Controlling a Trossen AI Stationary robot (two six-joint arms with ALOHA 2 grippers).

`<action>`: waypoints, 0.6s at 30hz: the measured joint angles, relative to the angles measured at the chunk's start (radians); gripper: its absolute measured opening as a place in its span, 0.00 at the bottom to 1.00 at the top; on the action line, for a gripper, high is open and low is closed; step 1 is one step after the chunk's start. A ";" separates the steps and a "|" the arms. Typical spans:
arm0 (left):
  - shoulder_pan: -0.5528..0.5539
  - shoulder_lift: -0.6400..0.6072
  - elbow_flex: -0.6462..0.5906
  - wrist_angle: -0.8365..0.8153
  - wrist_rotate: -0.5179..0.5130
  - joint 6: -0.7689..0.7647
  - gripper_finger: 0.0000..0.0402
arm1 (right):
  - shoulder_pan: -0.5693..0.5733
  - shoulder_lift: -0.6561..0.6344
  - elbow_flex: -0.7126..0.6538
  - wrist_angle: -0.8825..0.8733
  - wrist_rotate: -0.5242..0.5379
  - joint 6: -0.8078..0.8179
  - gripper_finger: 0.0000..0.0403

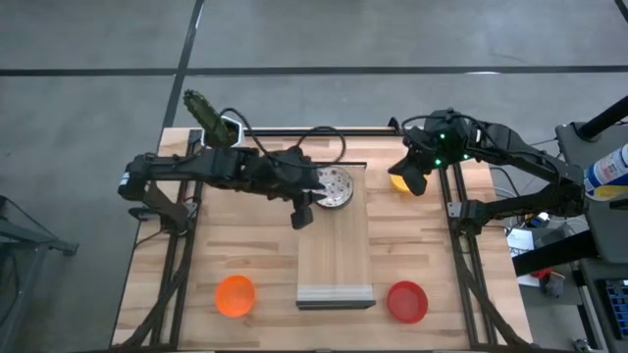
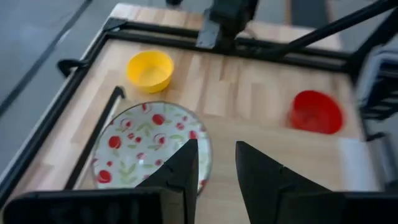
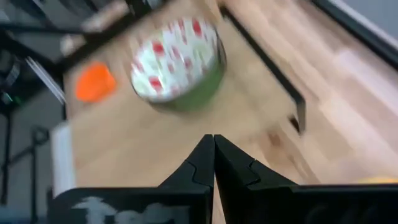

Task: Pick & Place Mini bowls
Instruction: Put the yellow bowl on the shelf

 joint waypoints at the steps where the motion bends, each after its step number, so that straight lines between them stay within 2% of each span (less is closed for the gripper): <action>1: 0.000 -0.010 0.000 0.002 0.011 -0.004 0.25 | 0.000 0.000 -0.002 -0.026 0.002 -0.010 0.02; 12: 0.001 -0.118 -0.009 0.039 0.053 -0.014 0.25 | 0.000 -0.001 -0.035 -0.173 0.026 -0.087 0.02; 18: 0.001 -0.219 -0.129 0.125 0.103 -0.027 0.25 | 0.000 0.000 -0.136 -0.188 0.046 -0.123 0.02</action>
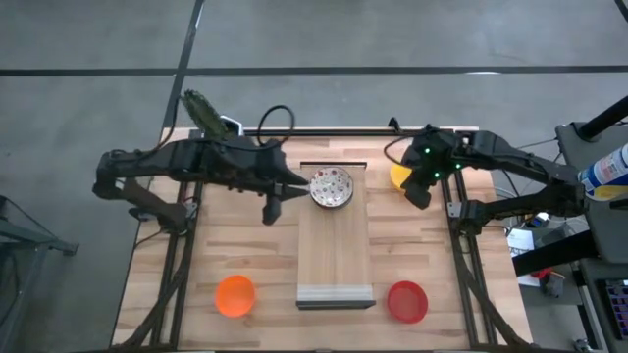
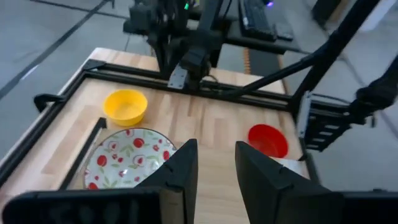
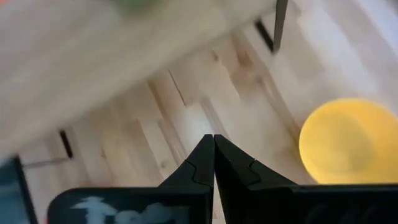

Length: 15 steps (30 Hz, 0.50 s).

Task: Pick & Place Mini bowls
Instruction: Put the yellow bowl on the shelf

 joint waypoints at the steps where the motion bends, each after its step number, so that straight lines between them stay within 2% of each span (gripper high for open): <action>1: 0.000 -0.023 -0.031 0.025 0.008 -0.006 0.25 | 0.000 0.000 -0.023 -0.001 0.000 -0.016 0.02; 10: 0.000 -0.245 -0.385 0.363 0.032 -0.142 0.25 | 0.000 0.006 -0.206 0.092 0.001 -0.008 0.03; 15: 0.000 -0.354 -0.569 0.568 0.053 -0.232 0.25 | 0.000 0.025 -0.280 0.102 0.025 -0.041 0.16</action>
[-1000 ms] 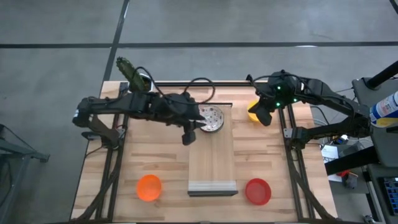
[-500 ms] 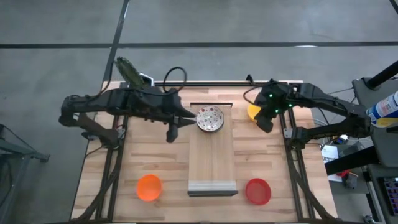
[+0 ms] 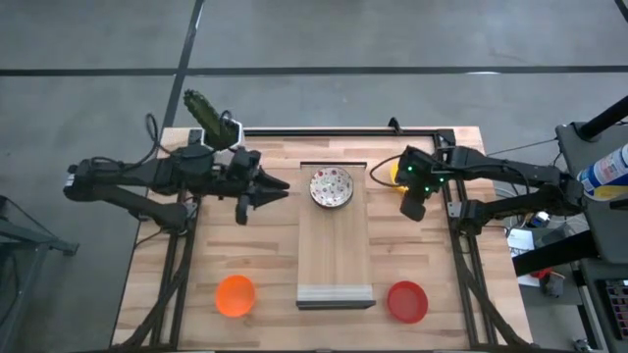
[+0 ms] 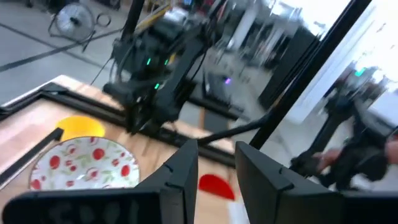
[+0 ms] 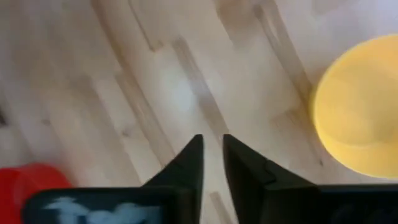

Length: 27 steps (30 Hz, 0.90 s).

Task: Pick & Place Mini bowls
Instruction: Put the yellow bowl on the shelf

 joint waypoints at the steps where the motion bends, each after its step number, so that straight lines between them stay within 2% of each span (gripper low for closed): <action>1: 0.000 -0.017 -0.028 0.028 0.000 -0.019 0.25 | 0.000 0.003 -0.013 0.001 0.014 -0.008 0.19; 3: 0.000 -0.049 -0.072 0.066 0.000 -0.043 0.25 | 0.000 0.006 -0.041 0.020 0.076 -0.036 0.27; 5: 0.000 -0.079 -0.111 0.073 0.000 -0.067 0.25 | 0.000 0.006 -0.064 0.035 0.182 -0.055 0.34; 8: 0.000 -0.115 -0.153 0.080 -0.001 -0.088 0.25 | -0.001 0.006 -0.100 0.072 0.287 -0.081 0.40; 16: -0.001 -0.143 -0.204 0.090 -0.001 -0.132 0.25 | -0.018 0.054 -0.117 0.137 0.291 -0.125 0.40; 27: -0.001 -0.152 -0.204 0.086 -0.002 -0.128 0.25 | -0.079 0.240 -0.117 0.149 0.288 -0.139 0.36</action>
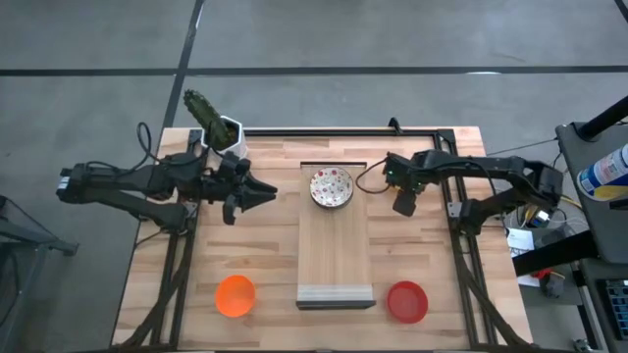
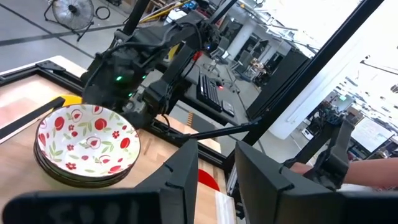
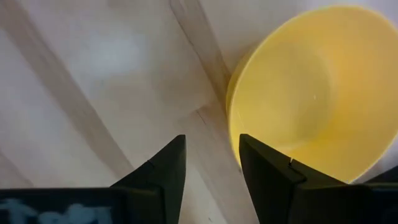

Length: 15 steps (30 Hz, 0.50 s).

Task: Pick & Place Mini bowls
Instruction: Put the yellow bowl on the shelf

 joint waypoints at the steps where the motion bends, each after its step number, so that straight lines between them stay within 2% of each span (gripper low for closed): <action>1: 0.000 -0.003 0.000 0.000 0.000 0.000 0.25 | -0.005 0.012 0.000 0.002 0.000 0.000 0.35; 11: 0.001 -0.019 0.001 0.001 -0.002 0.004 0.25 | -0.062 0.124 0.000 0.014 -0.001 -0.009 0.30; 15: 0.001 -0.020 0.001 0.001 -0.007 0.004 0.25 | -0.075 0.157 0.000 0.016 -0.009 -0.015 0.25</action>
